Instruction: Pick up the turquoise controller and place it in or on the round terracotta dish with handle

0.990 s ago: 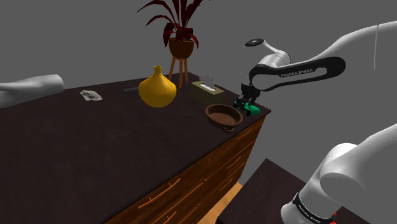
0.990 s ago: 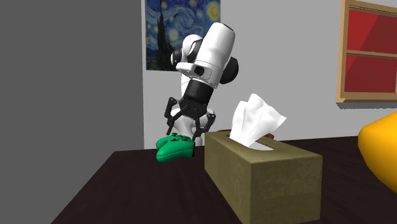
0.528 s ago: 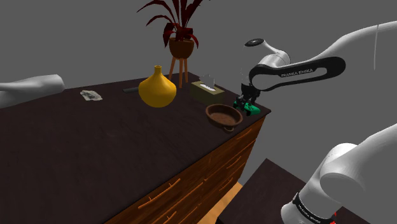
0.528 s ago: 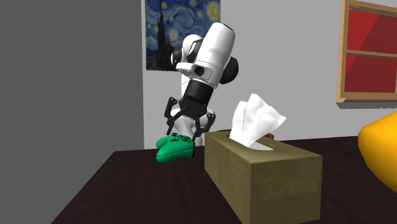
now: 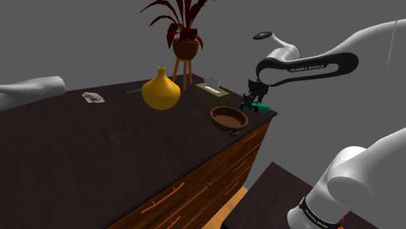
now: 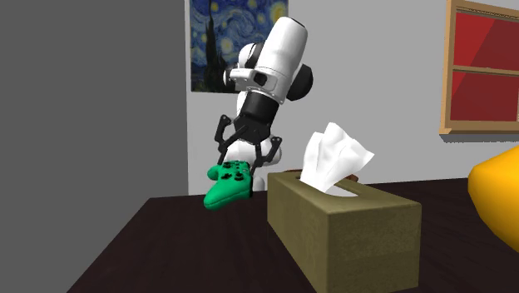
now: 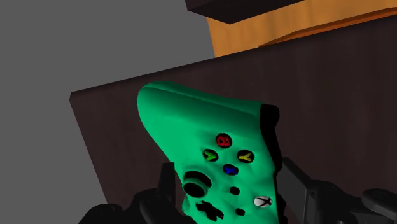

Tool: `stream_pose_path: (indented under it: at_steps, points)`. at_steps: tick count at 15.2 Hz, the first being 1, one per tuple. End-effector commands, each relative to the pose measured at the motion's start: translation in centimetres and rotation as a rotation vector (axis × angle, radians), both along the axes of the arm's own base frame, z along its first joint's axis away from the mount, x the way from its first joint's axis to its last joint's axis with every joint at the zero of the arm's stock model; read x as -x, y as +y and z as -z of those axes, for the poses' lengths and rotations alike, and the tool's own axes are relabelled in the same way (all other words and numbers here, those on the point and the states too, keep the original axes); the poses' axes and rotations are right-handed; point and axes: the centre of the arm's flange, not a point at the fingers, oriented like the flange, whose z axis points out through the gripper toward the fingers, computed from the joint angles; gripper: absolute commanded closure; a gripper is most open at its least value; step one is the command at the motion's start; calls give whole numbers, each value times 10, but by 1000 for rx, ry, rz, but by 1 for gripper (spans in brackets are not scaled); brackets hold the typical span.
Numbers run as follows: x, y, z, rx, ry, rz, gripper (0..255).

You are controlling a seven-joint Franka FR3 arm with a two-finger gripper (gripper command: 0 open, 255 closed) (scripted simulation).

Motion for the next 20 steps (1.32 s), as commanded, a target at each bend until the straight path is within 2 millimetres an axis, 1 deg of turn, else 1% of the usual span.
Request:
stream_pose_path:
  at_steps: [1,17,20]
  points:
    - [0,0,-10,0,0,0,255]
    - [0,0,-95,0,0,0,255]
    - [-2,39,-99,0,0,0,255]
